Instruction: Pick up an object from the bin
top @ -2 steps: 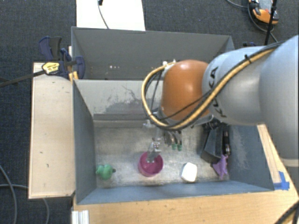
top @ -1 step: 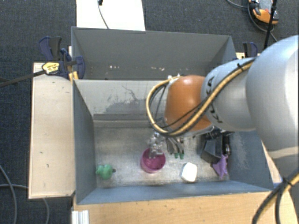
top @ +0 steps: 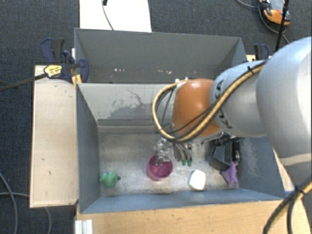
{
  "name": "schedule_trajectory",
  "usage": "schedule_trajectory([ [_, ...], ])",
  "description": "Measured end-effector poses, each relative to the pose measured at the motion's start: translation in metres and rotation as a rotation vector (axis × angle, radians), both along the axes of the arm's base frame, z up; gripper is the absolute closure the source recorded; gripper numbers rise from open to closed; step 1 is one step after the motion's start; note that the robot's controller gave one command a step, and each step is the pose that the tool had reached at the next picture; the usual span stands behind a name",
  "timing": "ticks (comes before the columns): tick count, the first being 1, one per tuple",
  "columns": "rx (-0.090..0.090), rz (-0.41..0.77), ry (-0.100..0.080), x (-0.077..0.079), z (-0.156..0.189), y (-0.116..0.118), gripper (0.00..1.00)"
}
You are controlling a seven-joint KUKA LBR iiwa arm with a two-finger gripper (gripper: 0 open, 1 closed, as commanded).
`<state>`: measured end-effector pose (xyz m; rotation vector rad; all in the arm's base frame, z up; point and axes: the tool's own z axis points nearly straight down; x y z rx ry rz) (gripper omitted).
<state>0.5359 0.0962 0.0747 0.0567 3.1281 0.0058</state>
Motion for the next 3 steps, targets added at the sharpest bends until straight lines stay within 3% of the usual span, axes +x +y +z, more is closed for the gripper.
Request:
schedule_trajectory([
  [1,-0.004,0.092,0.012,-0.036,0.101,-0.021,1.00],
  [2,-0.003,0.090,0.012,-0.036,0.101,-0.021,1.00],
  [3,-0.004,0.085,0.014,-0.037,0.129,-0.019,1.00],
])
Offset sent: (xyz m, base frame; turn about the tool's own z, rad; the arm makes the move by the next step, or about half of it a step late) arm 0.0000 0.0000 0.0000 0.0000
